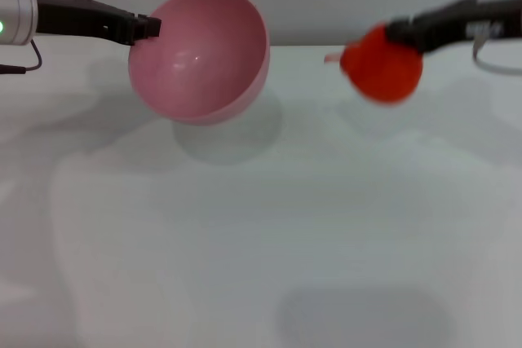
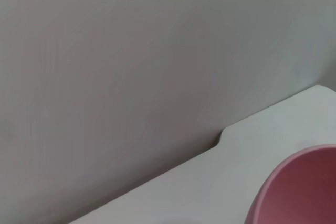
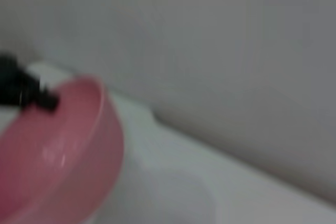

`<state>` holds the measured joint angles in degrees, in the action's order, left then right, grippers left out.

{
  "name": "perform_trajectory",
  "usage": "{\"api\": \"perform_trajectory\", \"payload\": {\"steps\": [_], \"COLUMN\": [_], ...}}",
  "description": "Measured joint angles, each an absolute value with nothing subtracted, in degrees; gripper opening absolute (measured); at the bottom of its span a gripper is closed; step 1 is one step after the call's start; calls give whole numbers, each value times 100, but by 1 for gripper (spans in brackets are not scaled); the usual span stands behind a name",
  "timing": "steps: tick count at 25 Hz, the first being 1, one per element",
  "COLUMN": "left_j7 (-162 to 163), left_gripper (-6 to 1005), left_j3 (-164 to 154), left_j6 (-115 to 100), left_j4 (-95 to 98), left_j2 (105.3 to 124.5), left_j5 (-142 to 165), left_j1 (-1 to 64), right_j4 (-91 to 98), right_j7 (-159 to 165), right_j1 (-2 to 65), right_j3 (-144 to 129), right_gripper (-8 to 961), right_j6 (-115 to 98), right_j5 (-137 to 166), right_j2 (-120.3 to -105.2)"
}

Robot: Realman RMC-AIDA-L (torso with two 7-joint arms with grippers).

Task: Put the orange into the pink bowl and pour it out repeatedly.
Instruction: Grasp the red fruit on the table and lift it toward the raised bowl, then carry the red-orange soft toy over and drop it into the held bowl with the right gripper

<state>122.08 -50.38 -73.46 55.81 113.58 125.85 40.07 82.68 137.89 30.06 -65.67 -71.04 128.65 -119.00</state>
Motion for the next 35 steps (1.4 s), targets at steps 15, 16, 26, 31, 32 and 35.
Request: {"api": "perform_trajectory", "payload": {"steps": [15,16,26,31,32,35], "left_j7": [12208,12208,12283,12307,12321,12338], "left_gripper": [45,45,46,46,46,46], "left_j3": [-5159,-5173,-5667,-5720,-5726,-5781], "left_j6": [-7363,-7359,-7204,-7174,-7165,-7162], "left_j4": [5581,5581,5581,5581,5580,5571], "left_j2": [11504,11517,11610,11618,11618,11618], "left_j5": [12586,12586,12646,12651,12651,12655], "left_j1": [3998,4000,4042,4046,4040,4018], "right_j4": [10105,10092,9469,9101,9035,8863], "right_j7": [13907,13907,13850,13762,13757,13750], "right_j1": [3406,3437,3638,3700,3699,3700], "right_j3": [-6903,-6967,-7784,-8026,-8042,-8055], "right_gripper": [51,51,54,55,55,56], "right_j6": [-7118,-7100,-6891,-6883,-6875,-6833], "right_j5": [12533,12513,12349,12353,12348,12338], "right_j2": [-11900,-11900,-11897,-11884,-11886,-11896]}}
